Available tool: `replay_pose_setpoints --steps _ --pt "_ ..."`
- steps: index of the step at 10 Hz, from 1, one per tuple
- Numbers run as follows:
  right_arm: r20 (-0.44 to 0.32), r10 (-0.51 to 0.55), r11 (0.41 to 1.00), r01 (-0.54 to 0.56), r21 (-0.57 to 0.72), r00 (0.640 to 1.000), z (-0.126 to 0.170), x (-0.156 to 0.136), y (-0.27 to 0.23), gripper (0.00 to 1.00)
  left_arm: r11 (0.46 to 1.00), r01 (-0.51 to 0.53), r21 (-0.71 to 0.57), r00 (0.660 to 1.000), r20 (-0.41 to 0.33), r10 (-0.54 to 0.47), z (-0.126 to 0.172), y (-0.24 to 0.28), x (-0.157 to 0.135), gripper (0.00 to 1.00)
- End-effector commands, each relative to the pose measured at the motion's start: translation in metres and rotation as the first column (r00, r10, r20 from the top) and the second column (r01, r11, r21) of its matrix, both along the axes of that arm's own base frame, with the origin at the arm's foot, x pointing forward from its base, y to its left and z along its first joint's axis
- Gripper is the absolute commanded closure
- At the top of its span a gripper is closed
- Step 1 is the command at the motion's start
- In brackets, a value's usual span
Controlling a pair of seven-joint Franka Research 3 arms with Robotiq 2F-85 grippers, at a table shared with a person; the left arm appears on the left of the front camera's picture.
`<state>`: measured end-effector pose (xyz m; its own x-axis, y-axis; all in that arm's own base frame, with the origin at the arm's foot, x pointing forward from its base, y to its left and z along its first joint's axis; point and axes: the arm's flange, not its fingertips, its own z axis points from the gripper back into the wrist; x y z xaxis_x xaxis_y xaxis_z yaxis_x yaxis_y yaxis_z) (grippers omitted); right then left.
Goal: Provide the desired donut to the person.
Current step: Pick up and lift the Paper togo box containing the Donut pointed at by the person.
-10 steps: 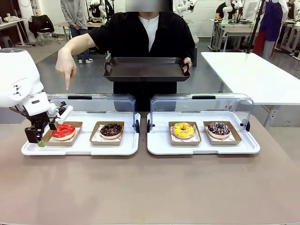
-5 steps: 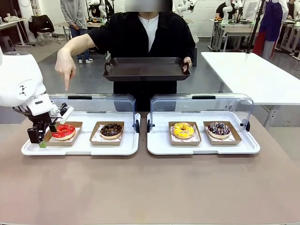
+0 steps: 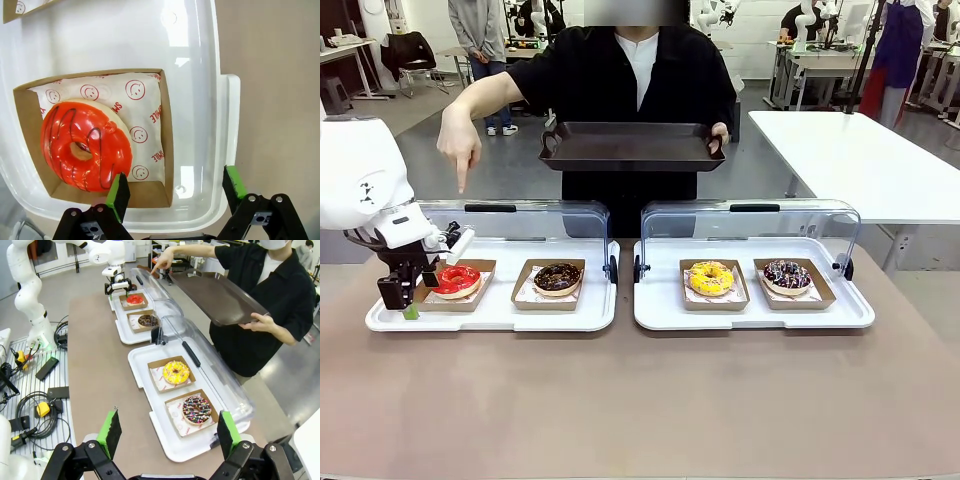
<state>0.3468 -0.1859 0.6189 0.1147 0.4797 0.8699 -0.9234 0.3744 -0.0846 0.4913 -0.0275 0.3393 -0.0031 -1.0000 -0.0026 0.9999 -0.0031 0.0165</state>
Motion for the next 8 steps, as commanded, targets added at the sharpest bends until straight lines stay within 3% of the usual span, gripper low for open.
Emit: replay_pose_setpoints --steps 1,3,4,5,6,8 --pt "0.008 0.005 1.0 -0.005 0.01 1.0 -0.0007 0.0007 0.0008 0.0 1.0 0.004 -0.012 1.0 -0.001 -0.004 -0.0042 0.0016 0.0014 0.05" --pt "0.008 0.005 1.0 -0.005 0.01 1.0 -0.0007 0.0007 0.0008 0.0 1.0 0.006 -0.012 1.0 0.001 -0.006 -0.0053 0.0033 0.0021 0.48" --pt "0.008 0.005 1.0 -0.005 0.01 1.0 -0.0007 0.0007 0.0008 0.0 1.0 0.007 -0.009 1.0 0.004 -0.007 -0.0063 0.0037 0.0013 0.82" --pt "0.008 0.005 1.0 -0.005 0.01 1.0 -0.0007 0.0007 0.0008 0.0 1.0 0.01 -0.009 1.0 0.006 -0.01 -0.0058 0.0034 0.0015 0.62" --pt "0.008 0.005 1.0 -0.005 0.01 1.0 -0.0007 0.0007 0.0008 0.0 1.0 0.012 -0.009 1.0 0.008 -0.012 -0.0052 0.0037 0.0015 1.0" --pt "0.008 0.005 1.0 -0.005 0.01 1.0 -0.0007 0.0007 0.0008 0.0 1.0 0.016 -0.007 1.0 0.011 -0.016 -0.0041 0.0043 0.0013 1.0"
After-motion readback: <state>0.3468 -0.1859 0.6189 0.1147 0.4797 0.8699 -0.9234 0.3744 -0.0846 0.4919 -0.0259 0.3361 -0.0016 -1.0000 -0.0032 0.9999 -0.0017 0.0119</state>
